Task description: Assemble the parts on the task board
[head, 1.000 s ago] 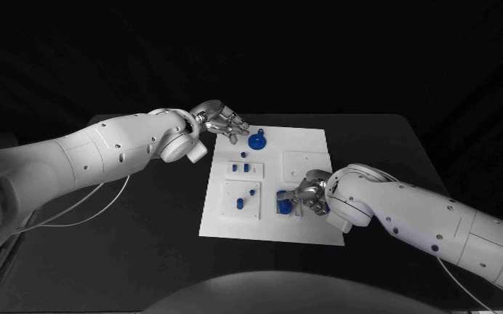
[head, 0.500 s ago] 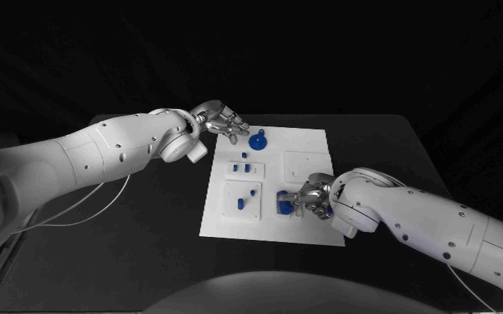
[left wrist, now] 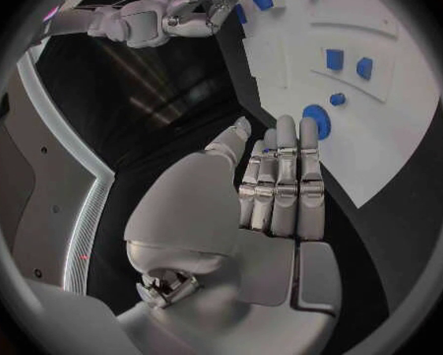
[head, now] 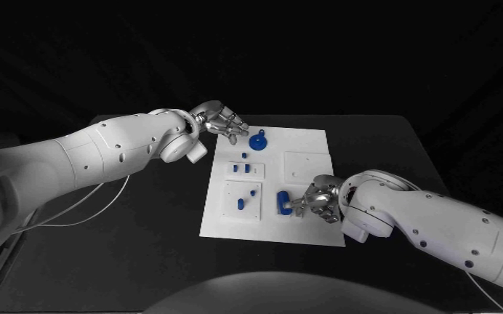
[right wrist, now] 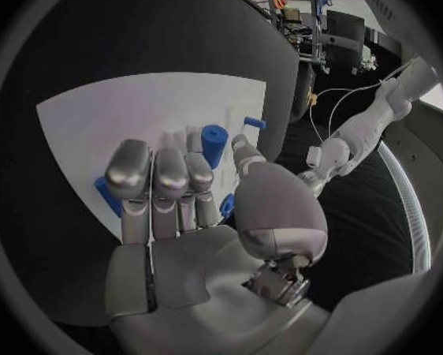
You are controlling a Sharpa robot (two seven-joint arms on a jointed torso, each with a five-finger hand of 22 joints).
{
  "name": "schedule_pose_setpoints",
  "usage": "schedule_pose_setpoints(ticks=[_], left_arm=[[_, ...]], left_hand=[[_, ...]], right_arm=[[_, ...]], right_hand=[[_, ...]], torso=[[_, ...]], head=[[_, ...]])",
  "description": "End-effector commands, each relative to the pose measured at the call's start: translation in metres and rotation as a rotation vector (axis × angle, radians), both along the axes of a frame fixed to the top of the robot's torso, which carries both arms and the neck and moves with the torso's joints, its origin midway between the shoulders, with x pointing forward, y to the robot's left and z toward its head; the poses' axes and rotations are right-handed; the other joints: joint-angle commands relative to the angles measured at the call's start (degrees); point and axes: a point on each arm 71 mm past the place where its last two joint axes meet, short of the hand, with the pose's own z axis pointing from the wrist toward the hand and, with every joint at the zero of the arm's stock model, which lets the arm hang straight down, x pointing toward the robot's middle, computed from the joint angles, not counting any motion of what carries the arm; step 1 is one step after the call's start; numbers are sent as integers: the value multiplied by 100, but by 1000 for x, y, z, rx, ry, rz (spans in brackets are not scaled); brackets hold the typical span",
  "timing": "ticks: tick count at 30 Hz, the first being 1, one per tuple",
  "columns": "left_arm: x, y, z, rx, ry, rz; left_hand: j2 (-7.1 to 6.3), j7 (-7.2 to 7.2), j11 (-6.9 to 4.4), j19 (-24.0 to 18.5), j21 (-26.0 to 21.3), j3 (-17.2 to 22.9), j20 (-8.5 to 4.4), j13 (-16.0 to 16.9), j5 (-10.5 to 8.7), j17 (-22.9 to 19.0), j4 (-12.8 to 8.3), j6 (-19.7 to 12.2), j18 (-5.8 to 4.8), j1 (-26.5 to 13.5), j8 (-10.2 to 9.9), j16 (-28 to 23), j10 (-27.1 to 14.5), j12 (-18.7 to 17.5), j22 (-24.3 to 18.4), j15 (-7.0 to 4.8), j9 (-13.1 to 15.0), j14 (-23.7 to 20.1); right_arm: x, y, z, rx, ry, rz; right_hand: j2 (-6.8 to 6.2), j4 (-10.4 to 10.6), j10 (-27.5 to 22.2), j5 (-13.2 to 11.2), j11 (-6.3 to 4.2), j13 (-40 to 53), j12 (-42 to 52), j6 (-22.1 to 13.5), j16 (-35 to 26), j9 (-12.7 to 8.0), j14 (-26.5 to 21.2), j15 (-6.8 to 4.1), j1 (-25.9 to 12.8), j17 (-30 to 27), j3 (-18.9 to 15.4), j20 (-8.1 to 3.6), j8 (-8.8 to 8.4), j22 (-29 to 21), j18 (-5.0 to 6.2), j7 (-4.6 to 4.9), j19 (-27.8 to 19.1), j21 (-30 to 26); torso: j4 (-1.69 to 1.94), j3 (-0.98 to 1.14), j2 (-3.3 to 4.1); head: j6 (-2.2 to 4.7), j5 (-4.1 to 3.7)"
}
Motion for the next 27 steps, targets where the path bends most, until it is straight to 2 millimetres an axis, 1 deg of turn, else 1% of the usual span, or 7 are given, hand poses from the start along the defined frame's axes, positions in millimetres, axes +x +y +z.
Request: schedule_pose_setpoints(ticks=[1, 9, 14, 16, 17, 22, 27], left_arm=[[-1, -1, 0, -4, 1, -12], [-1, -1, 0, -4, 1, -13], [-1, -1, 0, -4, 2, -14], [-1, -1, 0, -3, 2, -13], [-1, -1, 0, -3, 3, -13], [-1, -1, 0, -2, 4, -13], [-1, -1, 0, -2, 5, -14]], left_hand=[[23, -19, 3, 26, 5, -10, 2, -4, 18, -5, 40, -35, -22, -38, -14, -16, -28, -21, -9, 11, 6, 6], [23, -19, 3, 26, 5, -10, 2, -4, 18, -5, 40, -35, -22, -38, -14, -16, -28, -21, -9, 11, 6, 6], [19, -21, 2, 36, 8, -4, 2, -4, 20, -6, 55, -38, -21, -32, -14, -14, -31, -20, -46, 10, 6, 9], [19, -21, 2, 36, 8, -4, 2, -4, 20, -6, 55, -38, -21, -32, -14, -14, -31, -20, -46, 10, 6, 9], [19, -21, 2, 36, 8, -4, 2, -4, 20, -6, 55, -38, -21, -32, -14, -14, -31, -20, -46, 10, 6, 9], [19, -21, 2, 36, 8, -4, 2, -4, 20, -6, 55, -38, -21, -32, -14, -14, -31, -20, -46, 10, 6, 9], [19, -21, 2, 36, 8, -4, 2, -4, 20, -6, 55, -38, -21, -32, -14, -14, -31, -20, -46, 10, 6, 9]], right_arm=[[-3, 3, 0, 6, 13, 66], [-4, 5, -1, 2, 18, 82], [-1, 5, -3, -5, 13, 64], [-1, 6, -4, -6, 15, 59], [0, 7, -5, -7, 16, 58], [0, 9, -9, -5, 23, 51], [0, 12, -13, 0, 31, 47]], right_hand=[[16, -101, 39, 1, -15, 14, 0, 85, -22, 53, 49, -48, 98, 6, 20, -40, 25, 11, 57, -13, 323, -22], [108, -435, 42, 30, -48, 24, 39, 121, -6, 793, 45, -67, 207, -13, 209, -55, 3, 30, 30, -76, 320, -7], [699, -382, 59, -10, -92, 33, 52, 182, -11, 890, 42, -95, 128, -16, 398, -79, 11, 32, 16, -140, 327, -2], [840, -423, 69, -9, -102, 40, 59, 184, -17, 903, 42, -103, 133, -18, 485, -89, 8, 29, 8, -149, 327, -10], [900, -730, 93, -11, -104, 52, 37, 170, -29, 991, 50, -120, -121, -12, 663, -133, 11, 28, -43, -145, 332, -15], [909, -967, 98, -9, -111, 102, 36, 173, -42, 1099, 55, -121, -295, -4, 1110, -125, 13, 35, -35, -148, 333, -17], [910, -957, 121, -10, -120, 130, 52, 188, -64, 1155, 51, -120, -371, -10, 1188, -120, 9, 31, -38, -173, 330, -30]], torso=[[4, -2, 2], [2, -7, 2], [9, -6, 2], [10, -5, 4], [11, -3, 6], [9, -2, 6], [6, 0, 3]], head=[[3, 6], [-3, -1], [-9, -8], [-4, -10], [-4, -11], [-9, -4], [-8, 12]])
